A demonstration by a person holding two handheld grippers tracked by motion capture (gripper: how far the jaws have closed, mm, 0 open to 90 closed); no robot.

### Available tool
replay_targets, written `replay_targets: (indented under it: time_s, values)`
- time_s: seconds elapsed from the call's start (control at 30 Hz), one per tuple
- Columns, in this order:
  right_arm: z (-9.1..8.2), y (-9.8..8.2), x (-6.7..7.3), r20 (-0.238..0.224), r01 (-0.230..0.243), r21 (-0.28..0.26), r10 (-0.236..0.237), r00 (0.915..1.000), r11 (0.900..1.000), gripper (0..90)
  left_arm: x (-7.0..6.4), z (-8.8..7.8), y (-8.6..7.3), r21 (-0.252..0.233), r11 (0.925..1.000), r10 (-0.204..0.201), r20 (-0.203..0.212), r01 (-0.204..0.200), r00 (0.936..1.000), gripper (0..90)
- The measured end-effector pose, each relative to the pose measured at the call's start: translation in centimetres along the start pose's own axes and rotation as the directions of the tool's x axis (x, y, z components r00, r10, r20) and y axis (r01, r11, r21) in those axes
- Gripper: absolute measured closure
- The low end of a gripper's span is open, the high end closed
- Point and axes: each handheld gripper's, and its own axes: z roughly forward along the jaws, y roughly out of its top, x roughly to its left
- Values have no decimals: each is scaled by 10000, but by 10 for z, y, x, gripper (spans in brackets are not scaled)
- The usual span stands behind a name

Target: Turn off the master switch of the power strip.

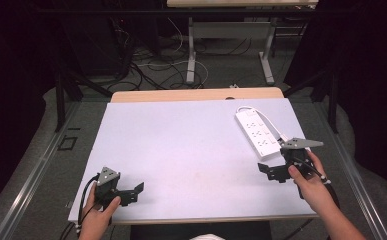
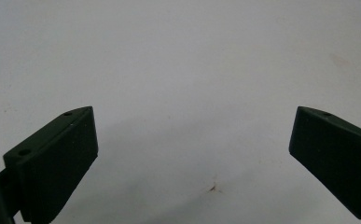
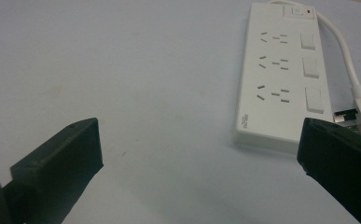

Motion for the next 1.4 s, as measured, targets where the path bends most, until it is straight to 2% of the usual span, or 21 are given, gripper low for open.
replay_targets:
  time_s: [0.13,0.4,0.5,0.53,0.63,0.7,0.93,1.0,1.07,1.2,1.27,1.4]
  values:
    - [-4,-11,3,68,-189,-177,191,9998,9997,0,0,0,0,7,10000,-8,3,8,10000,10]
    - [-7,-32,4,491,-114,-398,134,9987,9991,0,0,0,0,24,10000,6,11,-6,10000,10]
    - [-7,-42,4,528,-344,-522,372,9979,9980,0,0,0,0,-11,10000,-22,-10,22,10000,10]
    - [-7,-50,3,534,-560,-566,590,9968,9968,0,0,0,0,-5,10000,-23,-13,23,10000,10]
    - [-6,-57,0,508,-654,-618,686,9963,9959,0,0,0,0,17,10000,-6,-5,6,10000,10]
    - [-5,-64,-3,680,-744,-589,784,9946,9955,0,0,0,0,13,10000,-6,8,6,10000,10]
    - [-4,-74,-11,767,-932,-786,992,9921,9925,0,-1,0,0,41,10000,-11,-20,11,10000,10]
    - [-1,-78,-12,992,-1013,-873,1098,9890,9910,0,-1,1,0,27,10000,-47,-25,47,10000,10]
    - [-1,-79,-13,891,-1019,-826,1092,9900,9914,0,-1,1,0,19,10000,-30,-33,30,10000,10]
    - [1,-82,-16,1120,-976,-730,1054,9881,9925,0,-1,1,0,22,10000,-46,-32,47,10000,10]
    - [2,-85,-18,1483,-1097,-774,1202,9816,9910,0,-1,1,-1,13,10000,-57,-33,57,10000,10]
    - [1,-88,-21,1642,-1272,-517,1340,9773,9905,0,-1,1,-1,50,10000,-38,-24,38,10000,10]
